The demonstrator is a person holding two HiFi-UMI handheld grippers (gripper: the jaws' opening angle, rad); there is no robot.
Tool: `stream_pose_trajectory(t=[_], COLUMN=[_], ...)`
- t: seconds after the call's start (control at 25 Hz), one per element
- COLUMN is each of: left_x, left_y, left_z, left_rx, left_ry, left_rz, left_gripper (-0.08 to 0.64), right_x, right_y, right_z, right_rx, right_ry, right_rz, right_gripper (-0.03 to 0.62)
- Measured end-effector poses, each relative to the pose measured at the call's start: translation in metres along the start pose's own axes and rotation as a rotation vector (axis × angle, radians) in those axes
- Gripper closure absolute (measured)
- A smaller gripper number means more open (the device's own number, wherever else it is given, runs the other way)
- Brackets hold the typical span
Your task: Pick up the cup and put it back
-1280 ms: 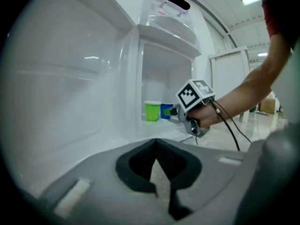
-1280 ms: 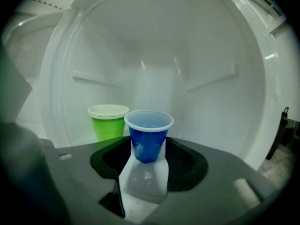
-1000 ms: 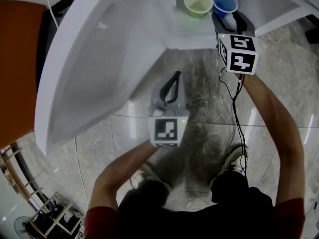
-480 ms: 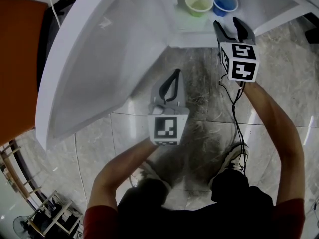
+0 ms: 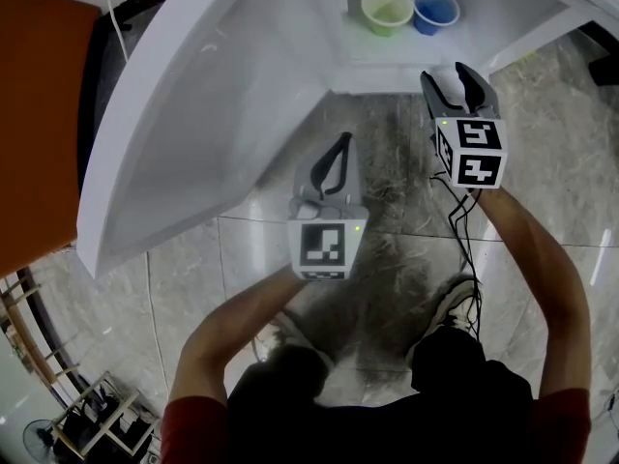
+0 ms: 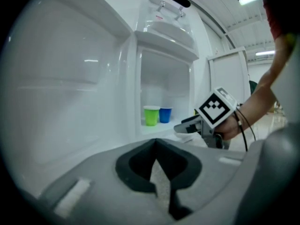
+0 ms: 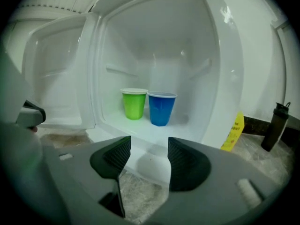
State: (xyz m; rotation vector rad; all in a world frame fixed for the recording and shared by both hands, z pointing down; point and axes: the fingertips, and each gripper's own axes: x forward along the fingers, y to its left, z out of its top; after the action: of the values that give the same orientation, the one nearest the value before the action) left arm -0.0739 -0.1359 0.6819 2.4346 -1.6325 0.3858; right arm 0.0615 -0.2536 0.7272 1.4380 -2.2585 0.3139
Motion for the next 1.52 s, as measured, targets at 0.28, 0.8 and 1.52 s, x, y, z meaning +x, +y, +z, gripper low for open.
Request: stream_pose_trajectory(t=[0.28,0.8,1.52], left_x=[-0.005,-0.009,-0.010], left_y=[0.003,0.002,0.001], left_z=[0.003,0.000,-0.002], left_rx=[0.011,0.028,0.040], left_ry=[0.002,0.002,0.015], left_rz=[0.006,0.010,0.005], left_gripper=[0.560,0.560,0.560], right_x=[-0.020,-0.067,-0.071], right_y=[0.005,0.054,0.057], right_z=[-0.014,-0.044,-0.058], right_rx=[0.009,-0.019,0.022], right_ry=[0.011,0.014,0.058], right_rz=[0.014,0.100,0.120], right_gripper=[0.359,0.360,0.362])
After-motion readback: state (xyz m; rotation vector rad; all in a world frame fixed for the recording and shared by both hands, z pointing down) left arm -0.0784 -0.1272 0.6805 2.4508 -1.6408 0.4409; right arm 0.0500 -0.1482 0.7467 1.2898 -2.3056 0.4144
